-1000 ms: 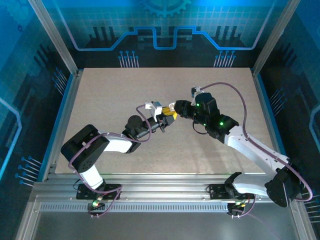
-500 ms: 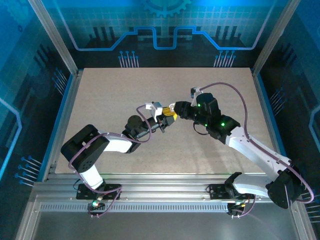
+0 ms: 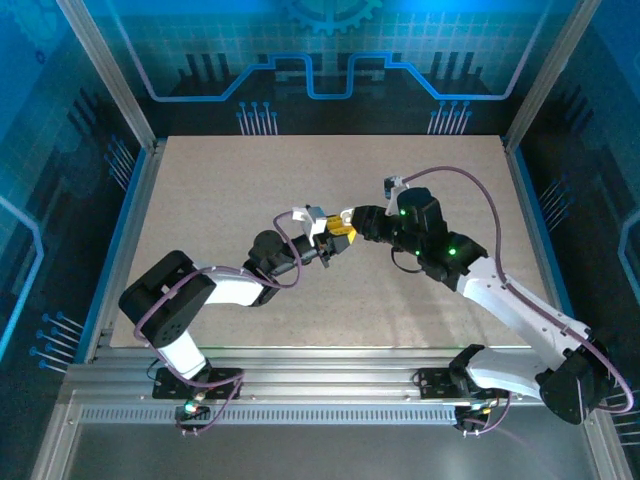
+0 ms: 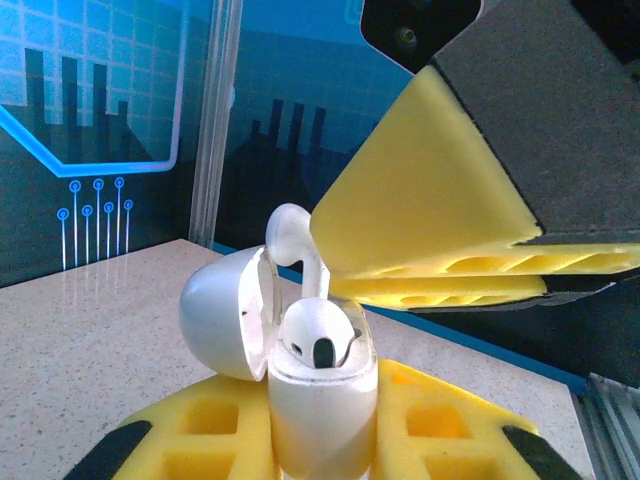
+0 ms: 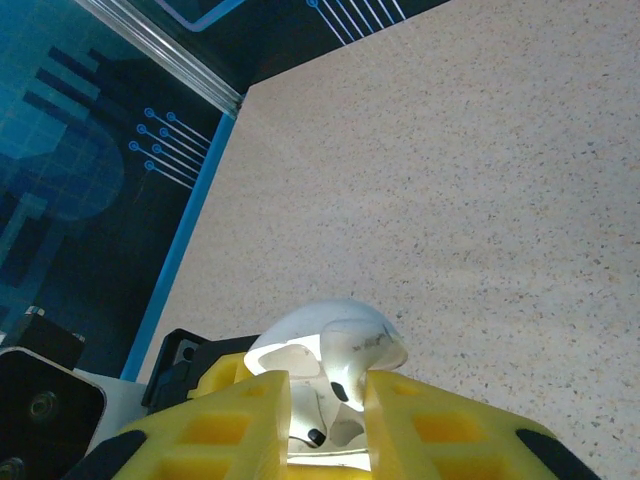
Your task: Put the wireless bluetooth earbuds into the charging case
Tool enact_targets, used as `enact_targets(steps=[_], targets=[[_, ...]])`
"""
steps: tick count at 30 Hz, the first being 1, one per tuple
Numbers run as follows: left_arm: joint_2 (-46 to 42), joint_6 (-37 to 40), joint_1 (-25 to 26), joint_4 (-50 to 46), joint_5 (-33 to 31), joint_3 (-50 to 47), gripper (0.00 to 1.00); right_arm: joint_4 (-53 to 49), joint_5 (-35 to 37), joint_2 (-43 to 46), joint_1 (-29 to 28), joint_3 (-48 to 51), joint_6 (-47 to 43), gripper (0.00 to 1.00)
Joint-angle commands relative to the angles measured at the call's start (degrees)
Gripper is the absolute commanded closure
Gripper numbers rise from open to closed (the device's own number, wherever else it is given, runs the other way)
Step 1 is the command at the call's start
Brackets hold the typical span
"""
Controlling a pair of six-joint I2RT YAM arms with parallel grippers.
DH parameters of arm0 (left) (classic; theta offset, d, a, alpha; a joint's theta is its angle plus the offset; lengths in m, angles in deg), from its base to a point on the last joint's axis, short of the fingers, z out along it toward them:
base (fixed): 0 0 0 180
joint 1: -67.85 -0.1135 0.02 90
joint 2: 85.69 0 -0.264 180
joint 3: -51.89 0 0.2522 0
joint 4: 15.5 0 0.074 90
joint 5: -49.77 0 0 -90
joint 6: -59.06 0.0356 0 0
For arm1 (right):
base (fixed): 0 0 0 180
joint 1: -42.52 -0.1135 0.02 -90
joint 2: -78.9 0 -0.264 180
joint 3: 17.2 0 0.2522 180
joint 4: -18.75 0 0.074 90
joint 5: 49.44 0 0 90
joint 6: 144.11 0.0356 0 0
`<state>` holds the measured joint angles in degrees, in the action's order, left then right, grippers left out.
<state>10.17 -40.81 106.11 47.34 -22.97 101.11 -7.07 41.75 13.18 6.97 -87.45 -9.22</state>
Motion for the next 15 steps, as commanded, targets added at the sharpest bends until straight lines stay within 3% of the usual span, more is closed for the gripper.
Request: enact_targets(steps=[1,15], targets=[[-2.5,2.5,0.2,3.6,2.8,0.0,0.90,-4.2,-1.7,0.5,0.6,-1.3,-1.9,0.74],[-3.8,3.5,0.2,3.7,4.3,-0.6,0.90,-9.7,-8.1,0.6,3.6,-4.6,-5.8,0.76]])
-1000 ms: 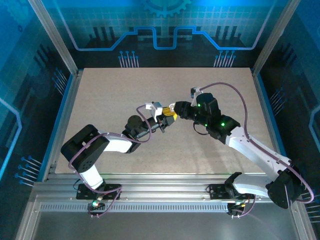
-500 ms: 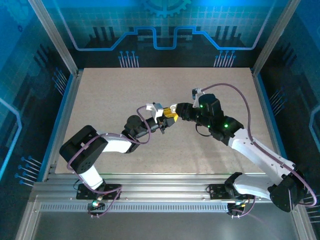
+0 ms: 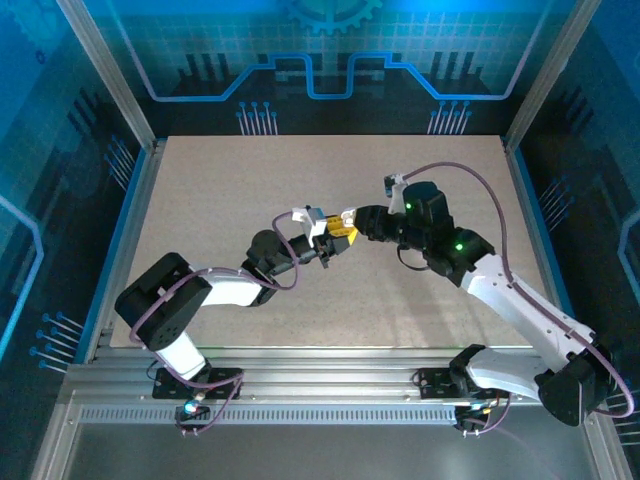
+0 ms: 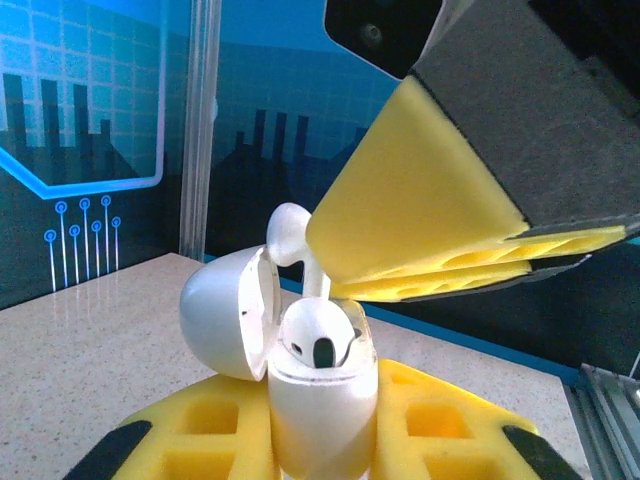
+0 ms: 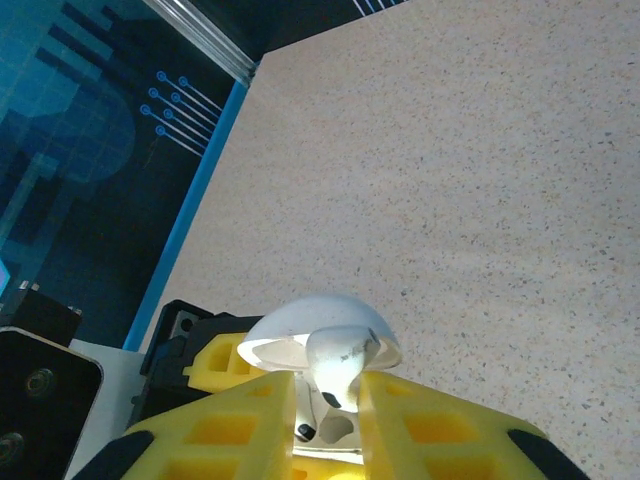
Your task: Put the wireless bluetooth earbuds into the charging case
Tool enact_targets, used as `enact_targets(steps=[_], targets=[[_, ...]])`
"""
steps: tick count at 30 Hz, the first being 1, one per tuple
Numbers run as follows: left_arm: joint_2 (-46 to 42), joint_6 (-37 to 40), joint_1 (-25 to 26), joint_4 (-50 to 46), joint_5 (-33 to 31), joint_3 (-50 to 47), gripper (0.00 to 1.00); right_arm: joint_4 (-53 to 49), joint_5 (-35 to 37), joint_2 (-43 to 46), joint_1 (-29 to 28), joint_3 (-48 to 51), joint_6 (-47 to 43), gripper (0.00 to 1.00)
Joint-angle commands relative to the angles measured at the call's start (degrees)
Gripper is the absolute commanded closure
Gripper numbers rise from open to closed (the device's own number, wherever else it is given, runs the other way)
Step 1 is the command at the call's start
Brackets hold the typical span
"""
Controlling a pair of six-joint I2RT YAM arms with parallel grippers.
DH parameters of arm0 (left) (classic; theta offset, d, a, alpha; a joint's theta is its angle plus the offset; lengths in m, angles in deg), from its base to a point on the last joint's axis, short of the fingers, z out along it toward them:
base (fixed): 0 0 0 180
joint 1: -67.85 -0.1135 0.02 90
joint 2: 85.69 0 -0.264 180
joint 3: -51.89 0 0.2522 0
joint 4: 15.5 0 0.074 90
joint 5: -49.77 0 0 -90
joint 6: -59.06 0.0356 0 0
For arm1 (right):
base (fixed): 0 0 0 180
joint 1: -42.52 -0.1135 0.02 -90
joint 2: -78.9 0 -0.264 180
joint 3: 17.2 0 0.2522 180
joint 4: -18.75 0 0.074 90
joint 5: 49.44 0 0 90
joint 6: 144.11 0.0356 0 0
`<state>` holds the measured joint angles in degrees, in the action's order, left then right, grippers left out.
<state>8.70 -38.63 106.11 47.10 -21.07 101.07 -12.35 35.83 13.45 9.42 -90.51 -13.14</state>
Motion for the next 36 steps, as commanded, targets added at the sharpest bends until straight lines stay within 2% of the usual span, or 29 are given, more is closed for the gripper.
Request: enact_targets(steps=[1,8,19,36], targets=[[-2.4,1.5,0.2,3.9,2.7,-0.5,0.90,-4.9,-2.7,0.3,1.5,-1.8,-2.2,0.76],[-2.9,1.8,0.3,3.9,3.9,-0.5,0.90,-8.0,-8.0,-0.4,4.1,-4.0,-4.5,0.78],[-2.8,1.9,0.6,3.9,3.6,-0.4,0.90,-8.0,-13.6,-1.9,4.7,-5.9,-6.2,0.77],[-2.9,5.1,0.8,-2.3,0.8,0.1,0.90,-11.0,-13.6,-3.6,4.6,-9.9,-6.5,0.71]])
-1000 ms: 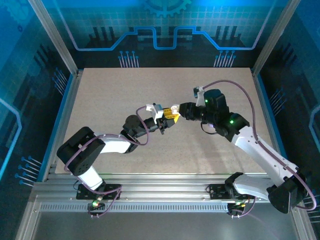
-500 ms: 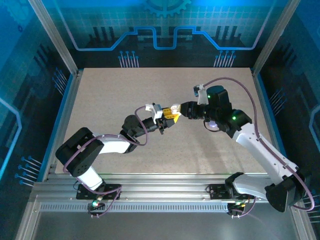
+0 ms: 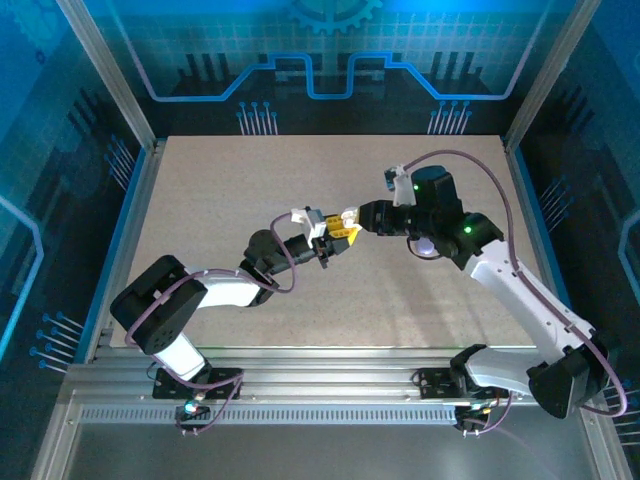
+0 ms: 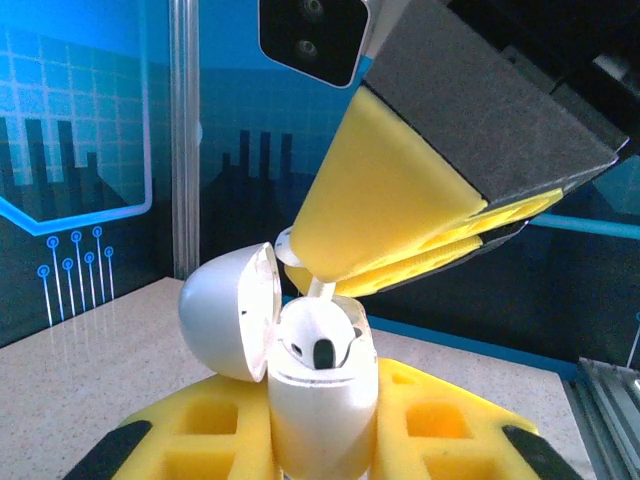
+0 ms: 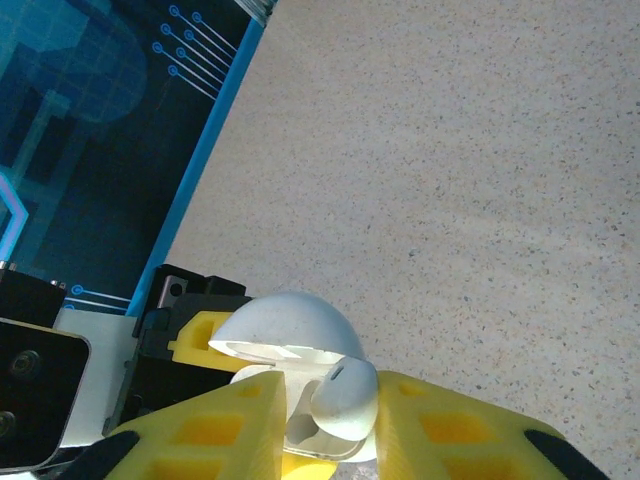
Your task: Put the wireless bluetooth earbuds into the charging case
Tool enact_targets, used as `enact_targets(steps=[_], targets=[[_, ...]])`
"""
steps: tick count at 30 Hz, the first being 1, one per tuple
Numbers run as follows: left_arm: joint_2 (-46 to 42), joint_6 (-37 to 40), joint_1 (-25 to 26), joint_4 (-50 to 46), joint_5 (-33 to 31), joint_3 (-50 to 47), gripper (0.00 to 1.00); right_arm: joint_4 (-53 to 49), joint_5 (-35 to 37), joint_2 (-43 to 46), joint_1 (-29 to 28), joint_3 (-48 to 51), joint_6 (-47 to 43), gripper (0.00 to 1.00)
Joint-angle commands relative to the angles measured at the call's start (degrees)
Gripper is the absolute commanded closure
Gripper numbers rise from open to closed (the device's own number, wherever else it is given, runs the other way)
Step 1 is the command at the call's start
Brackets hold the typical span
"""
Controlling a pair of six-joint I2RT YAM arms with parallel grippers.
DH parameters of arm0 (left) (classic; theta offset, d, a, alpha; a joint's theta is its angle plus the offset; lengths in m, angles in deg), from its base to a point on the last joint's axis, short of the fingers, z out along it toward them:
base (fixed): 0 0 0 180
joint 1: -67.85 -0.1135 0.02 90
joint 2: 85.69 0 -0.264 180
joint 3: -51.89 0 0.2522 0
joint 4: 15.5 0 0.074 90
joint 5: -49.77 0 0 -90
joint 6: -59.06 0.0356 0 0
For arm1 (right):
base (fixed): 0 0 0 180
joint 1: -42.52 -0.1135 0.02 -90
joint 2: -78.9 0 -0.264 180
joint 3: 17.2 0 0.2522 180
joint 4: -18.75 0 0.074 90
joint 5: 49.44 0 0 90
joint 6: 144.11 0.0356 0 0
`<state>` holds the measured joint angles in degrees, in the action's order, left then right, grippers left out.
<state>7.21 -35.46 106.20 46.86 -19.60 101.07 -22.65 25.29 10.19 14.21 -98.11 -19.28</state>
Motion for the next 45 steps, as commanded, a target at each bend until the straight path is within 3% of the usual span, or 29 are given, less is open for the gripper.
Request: enact_targets(steps=[1,14,26,45], targets=[[-1.4,2.1,0.7,-2.4,-0.8,0.1,0.90,-1.3,-2.6,-0.5,-0.1,-2.7,-0.1,0.71],[-1.5,4.2,1.3,-7.7,-4.1,1.0,0.90,-6.6,1.1,-4.6,-1.7,-6.2,2.7,0.69],[-1.6,4.0,1.3,-5.8,-3.2,0.3,0.90,-8.0,5.5,-5.2,-1.8,-6.0,2.8,0.69],[-2.2,4.3,1.4,-6.8,-2.4,0.4,0.90,-9.4,1.2,-4.4,-2.3,-6.0,-0.1,0.69]])
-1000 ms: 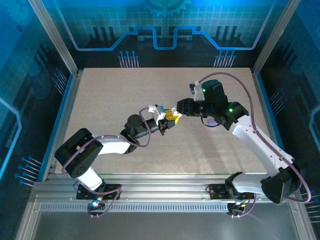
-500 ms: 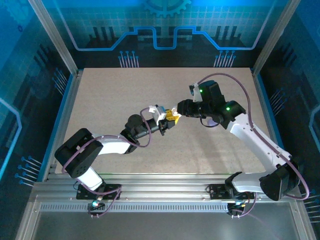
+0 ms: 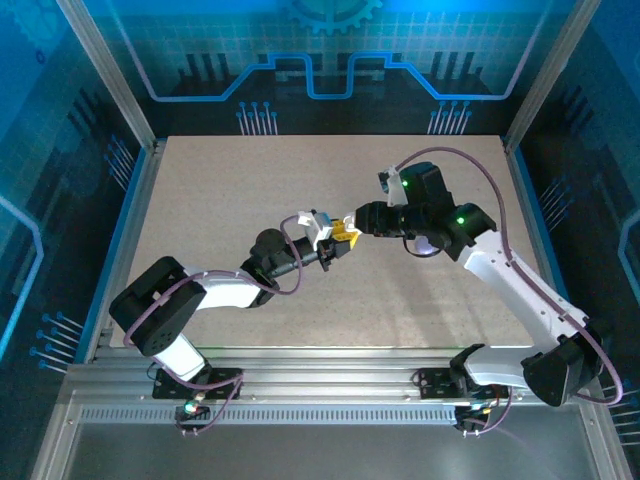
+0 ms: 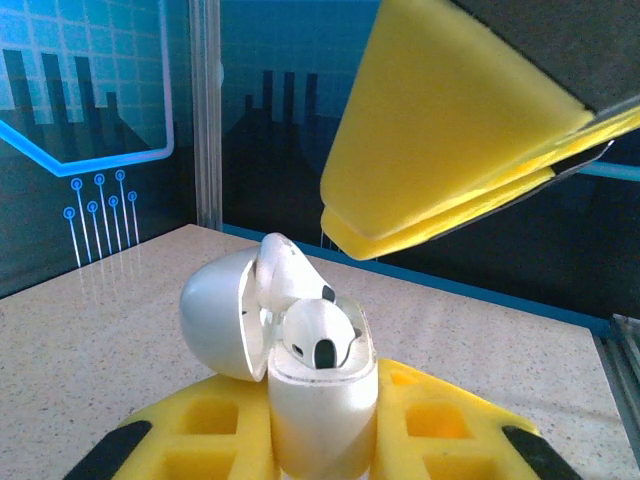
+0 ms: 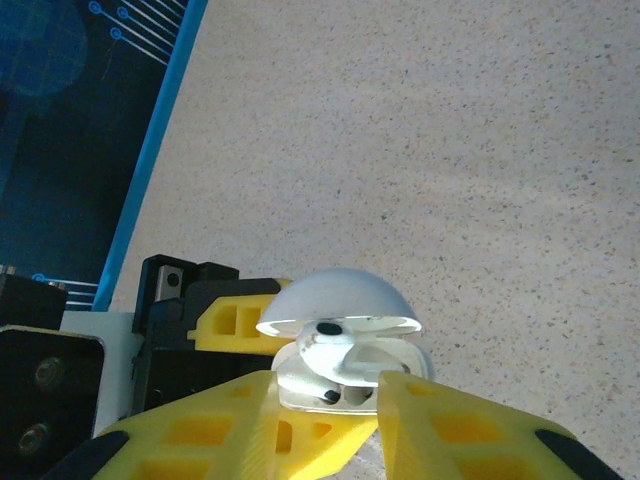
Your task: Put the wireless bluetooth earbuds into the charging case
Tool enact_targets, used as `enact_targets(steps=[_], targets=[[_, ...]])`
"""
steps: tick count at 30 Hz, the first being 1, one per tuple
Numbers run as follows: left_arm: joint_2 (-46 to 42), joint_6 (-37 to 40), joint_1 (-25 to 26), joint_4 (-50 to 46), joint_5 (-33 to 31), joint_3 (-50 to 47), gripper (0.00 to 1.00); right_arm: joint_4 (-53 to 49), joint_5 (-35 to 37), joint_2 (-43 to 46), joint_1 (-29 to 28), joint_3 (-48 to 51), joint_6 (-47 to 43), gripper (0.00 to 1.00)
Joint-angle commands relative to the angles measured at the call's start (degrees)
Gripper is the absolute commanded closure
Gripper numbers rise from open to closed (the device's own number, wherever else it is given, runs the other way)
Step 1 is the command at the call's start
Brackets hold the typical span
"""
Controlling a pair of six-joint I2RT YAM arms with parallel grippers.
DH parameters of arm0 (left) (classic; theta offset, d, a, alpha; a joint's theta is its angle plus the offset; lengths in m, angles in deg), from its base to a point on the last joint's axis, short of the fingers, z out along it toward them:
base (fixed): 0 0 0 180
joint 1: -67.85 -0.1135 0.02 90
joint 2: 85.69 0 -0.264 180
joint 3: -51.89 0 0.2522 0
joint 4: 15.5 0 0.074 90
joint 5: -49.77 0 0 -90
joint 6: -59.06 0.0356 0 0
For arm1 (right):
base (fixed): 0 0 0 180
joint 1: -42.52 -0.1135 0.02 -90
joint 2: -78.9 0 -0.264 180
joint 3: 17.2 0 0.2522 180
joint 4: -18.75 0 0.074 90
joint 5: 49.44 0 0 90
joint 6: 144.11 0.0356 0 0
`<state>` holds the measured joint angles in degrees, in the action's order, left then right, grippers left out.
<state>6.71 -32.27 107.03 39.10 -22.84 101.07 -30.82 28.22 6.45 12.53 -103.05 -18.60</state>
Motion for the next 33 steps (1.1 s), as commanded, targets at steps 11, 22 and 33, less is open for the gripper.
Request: enact_targets(steps=[11,22,33], targets=[[-2.4,1.9,0.6,-0.1,1.7,0.2,0.90,-0.8,-2.5,-3.1,-0.8,-2.4,-1.8,0.68],[-4.2,6.7,1.7,-6.1,2.6,1.1,0.90,-7.7,-0.8,-5.3,0.4,-5.1,-3.3,0.69],[-4.7,6.5,1.7,-5.9,2.4,0.9,0.90,-8.1,-1.7,-4.6,0.6,-3.2,-2.6,0.74]])
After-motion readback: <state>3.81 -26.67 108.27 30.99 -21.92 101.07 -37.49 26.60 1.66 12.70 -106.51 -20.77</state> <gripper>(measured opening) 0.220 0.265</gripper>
